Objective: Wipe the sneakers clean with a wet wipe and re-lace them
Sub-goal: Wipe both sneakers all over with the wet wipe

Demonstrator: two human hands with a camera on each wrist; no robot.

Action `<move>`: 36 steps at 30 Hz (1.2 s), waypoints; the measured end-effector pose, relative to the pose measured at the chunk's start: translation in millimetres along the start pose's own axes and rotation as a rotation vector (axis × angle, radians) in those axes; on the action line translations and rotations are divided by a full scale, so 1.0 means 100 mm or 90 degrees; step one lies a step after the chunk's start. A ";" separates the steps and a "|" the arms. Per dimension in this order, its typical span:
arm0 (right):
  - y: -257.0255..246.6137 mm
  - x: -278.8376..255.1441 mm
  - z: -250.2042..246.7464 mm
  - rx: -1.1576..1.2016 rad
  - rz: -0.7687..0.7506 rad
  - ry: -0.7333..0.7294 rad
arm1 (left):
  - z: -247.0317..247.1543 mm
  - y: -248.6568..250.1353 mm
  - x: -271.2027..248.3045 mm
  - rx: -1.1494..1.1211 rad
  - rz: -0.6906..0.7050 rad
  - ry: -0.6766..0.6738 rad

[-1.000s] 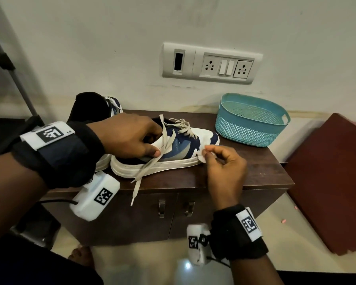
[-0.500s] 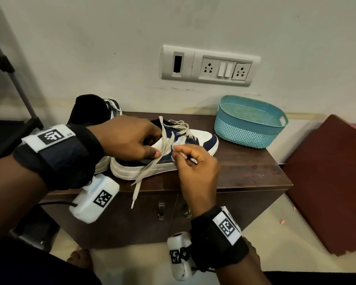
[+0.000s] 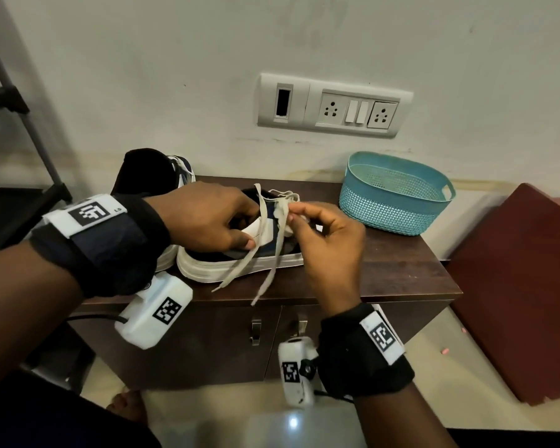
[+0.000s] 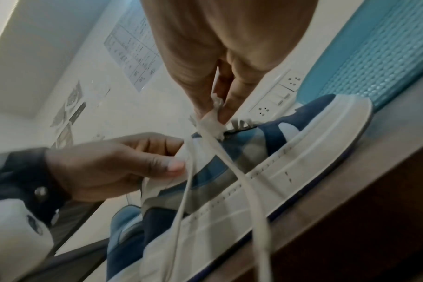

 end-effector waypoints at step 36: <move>-0.02 0.96 -0.72 -0.192 0.105 -0.341 | -0.18 0.18 0.34 -0.201 -0.129 0.023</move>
Point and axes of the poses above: each hand's wrist, its own x-axis towards the middle knuckle, its own z-axis out of the palm, y = z × x, the point moved 8 cm from there along x, towards the middle knuckle, and after that the axes turned 6 degrees about y, right-handed, at the moved point
